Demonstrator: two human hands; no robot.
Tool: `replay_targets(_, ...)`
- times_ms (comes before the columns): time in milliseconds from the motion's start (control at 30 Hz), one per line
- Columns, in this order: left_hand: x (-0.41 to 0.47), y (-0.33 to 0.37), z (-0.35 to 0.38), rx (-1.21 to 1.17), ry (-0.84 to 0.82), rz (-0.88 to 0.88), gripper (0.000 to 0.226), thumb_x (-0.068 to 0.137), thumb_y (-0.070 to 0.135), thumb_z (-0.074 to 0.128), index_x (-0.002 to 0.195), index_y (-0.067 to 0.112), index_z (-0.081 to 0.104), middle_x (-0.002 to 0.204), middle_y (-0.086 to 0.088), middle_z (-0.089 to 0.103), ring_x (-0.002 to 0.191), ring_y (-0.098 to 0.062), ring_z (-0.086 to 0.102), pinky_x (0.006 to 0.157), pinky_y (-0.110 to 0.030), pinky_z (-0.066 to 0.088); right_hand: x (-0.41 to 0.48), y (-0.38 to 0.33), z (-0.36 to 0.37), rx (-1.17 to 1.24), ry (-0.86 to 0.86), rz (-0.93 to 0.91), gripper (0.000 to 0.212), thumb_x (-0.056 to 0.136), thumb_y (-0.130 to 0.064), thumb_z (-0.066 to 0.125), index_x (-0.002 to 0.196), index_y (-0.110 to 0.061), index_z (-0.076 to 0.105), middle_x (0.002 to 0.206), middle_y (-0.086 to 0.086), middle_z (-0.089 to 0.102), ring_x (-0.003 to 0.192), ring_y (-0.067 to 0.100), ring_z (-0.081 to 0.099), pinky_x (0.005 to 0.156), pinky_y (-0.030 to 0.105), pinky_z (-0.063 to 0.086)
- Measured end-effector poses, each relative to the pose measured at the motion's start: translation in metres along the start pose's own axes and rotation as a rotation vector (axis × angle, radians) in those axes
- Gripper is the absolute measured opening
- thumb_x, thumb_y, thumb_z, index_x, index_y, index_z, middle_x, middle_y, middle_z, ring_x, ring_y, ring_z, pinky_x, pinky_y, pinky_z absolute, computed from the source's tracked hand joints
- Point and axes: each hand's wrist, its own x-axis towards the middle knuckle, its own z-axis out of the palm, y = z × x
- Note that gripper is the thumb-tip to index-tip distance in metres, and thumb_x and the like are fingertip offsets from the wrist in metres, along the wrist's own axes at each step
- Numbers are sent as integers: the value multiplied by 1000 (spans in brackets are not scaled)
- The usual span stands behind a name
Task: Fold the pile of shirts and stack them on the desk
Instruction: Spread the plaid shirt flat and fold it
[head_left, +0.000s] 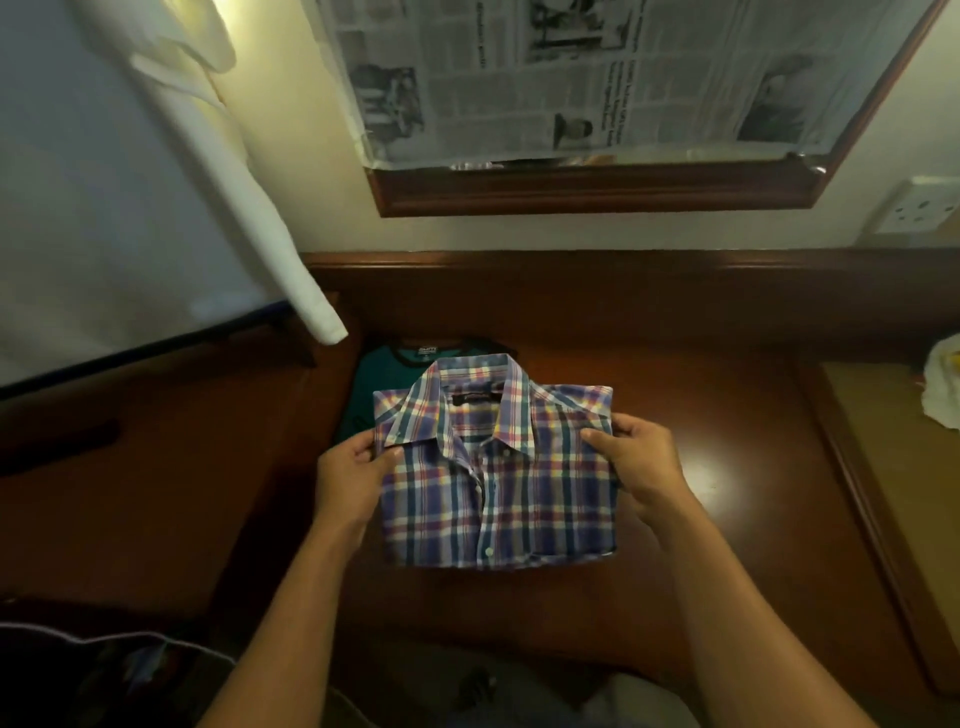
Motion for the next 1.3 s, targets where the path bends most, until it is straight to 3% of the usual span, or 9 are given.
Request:
replay_targets(233,51,-2,-40,46,5,-14,35,95,5,66,130,11,65,107,-1,73,96,-19,72,81,-39,60,24,7,54,-9,15,29,22,95,-18,68,116,-14,69,100,4,77,85,20,76,80,48,63)
replay_targets(533,133,17,-31,121,35,16,39,97,7,65,135,14,61,114,-1,71,99,-18,70,86,-45,59,89,-1,81,10,-1,68,13,97,-19,66,109,-21,66,105,4,74,91,20,75,81,44,63)
replay_targets(667,172,23,-25,147,51,6,41,97,8,65,137,17,59,117,0,69,105,-21,69,87,-45,59,122,-5,96,17,8,92,24,96,-19,66,120,-18,64,108,4,73,94,20,74,78,41,63)
replay_targets(867,227,11,-17,166,13,-5,36,99,9,63,134,17,63,107,4,70,95,-12,68,72,-30,57,171,-2,123,10,36,138,37,94,-20,69,131,-17,61,110,3,72,93,19,74,75,39,64)
replay_targets(1067,274,-12,-4,260,73,-34,27,98,11,62,119,26,70,115,-3,71,104,-24,69,93,-51,57,212,1,142,24,50,213,42,91,-17,72,132,-16,61,111,5,71,95,22,73,81,44,63)
replay_targets(1167,280,-20,0,365,122,22,29,98,10,58,124,20,69,118,-5,71,108,-26,67,97,-50,55,226,-1,148,72,56,255,40,90,-12,73,129,-12,62,110,8,72,93,24,74,83,45,62)
replay_targets(1300,290,-21,2,398,41,150,34,102,12,52,132,22,62,125,-3,67,114,-24,64,102,-48,52,239,2,153,137,86,271,44,89,-7,74,132,-9,62,110,9,73,91,25,75,81,44,63)
